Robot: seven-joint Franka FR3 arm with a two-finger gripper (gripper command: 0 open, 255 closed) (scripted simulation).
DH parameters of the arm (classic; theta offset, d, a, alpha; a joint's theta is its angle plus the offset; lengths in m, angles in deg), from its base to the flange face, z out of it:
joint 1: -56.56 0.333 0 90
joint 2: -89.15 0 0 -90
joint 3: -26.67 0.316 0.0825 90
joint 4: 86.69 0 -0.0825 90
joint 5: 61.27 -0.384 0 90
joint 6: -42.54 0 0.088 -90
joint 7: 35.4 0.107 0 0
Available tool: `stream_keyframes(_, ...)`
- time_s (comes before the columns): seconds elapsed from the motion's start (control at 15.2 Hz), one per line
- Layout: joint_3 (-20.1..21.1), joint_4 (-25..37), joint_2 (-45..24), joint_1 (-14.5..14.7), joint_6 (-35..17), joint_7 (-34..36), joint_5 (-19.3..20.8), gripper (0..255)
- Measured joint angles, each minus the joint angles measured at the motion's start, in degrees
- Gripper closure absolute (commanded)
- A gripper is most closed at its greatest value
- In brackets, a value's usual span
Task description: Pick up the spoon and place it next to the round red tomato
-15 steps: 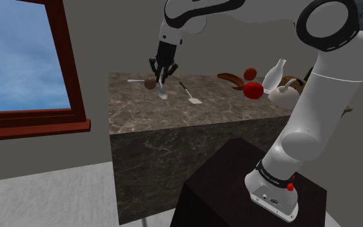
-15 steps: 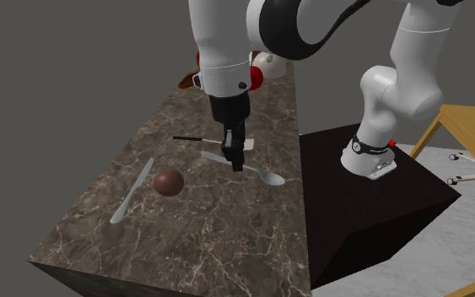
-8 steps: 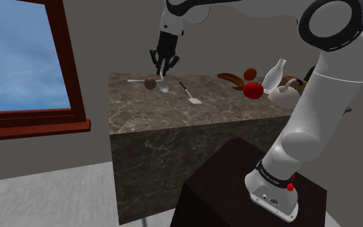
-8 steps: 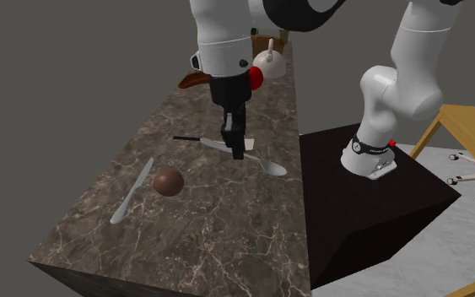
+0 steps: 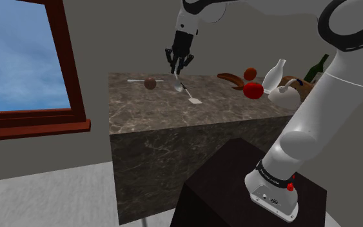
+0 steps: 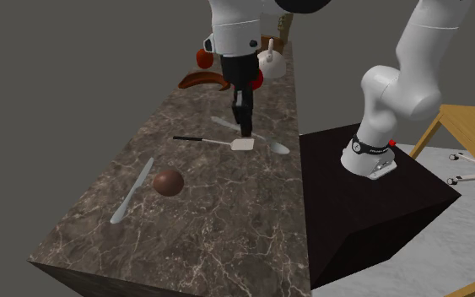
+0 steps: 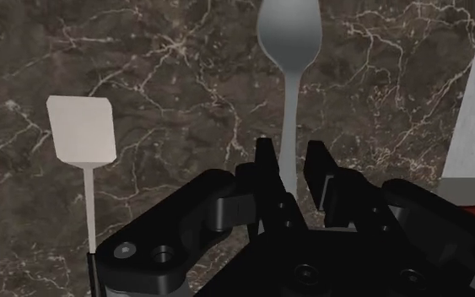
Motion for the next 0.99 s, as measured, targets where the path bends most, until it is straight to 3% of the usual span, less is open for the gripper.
stream_keyframes(0.4,-3.6,-9.41,8.48,-3.17,0.43,-6.83,0.17,255)
stream_keyframes(0.99,-10.28,-17.91,17.6,-8.1,2.92,-17.1,3.09,255)
